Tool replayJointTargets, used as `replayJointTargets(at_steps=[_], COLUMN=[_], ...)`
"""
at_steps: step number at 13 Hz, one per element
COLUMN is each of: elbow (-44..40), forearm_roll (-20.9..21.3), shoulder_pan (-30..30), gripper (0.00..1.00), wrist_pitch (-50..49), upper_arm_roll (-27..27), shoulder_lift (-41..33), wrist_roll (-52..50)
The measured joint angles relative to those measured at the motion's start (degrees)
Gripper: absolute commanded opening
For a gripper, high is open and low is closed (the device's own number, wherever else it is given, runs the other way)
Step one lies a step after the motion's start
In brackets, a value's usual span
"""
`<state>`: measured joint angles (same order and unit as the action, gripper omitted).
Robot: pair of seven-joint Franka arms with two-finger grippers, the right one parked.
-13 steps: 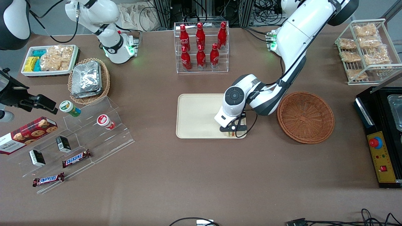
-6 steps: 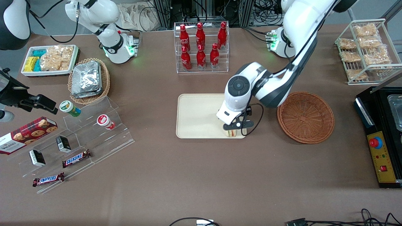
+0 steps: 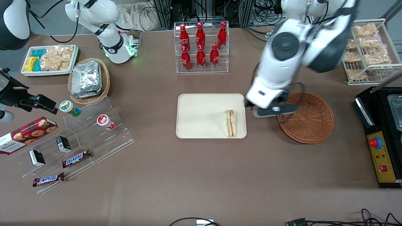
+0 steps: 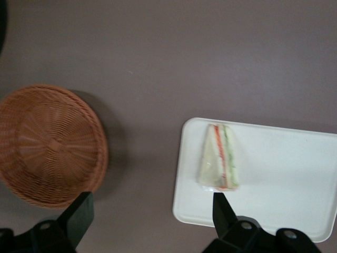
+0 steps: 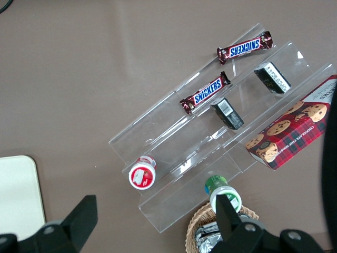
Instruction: Place sandwich from basket to tray
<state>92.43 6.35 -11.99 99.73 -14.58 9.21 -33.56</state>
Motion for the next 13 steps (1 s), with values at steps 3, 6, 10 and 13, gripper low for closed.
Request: replayJointTargets(at_steps=[3, 6, 10, 13], elbow=[0.28, 2.61, 6.09, 6.28], forearm_roll=[-2.15, -3.07, -6.46, -6.72], shoulder_pan=[-0.09, 0.79, 6.17, 7.45], gripper=[1.0, 1.0, 1.0, 1.0], wrist_pitch=[-2.28, -2.79, -2.68, -2.65], upper_arm_roll=[13.18, 16.6, 16.77, 16.74], shoulder_lift=[-4.64, -8.08, -12.63, -12.88], wrist_roll=[13.07, 17.41, 22.81, 24.64])
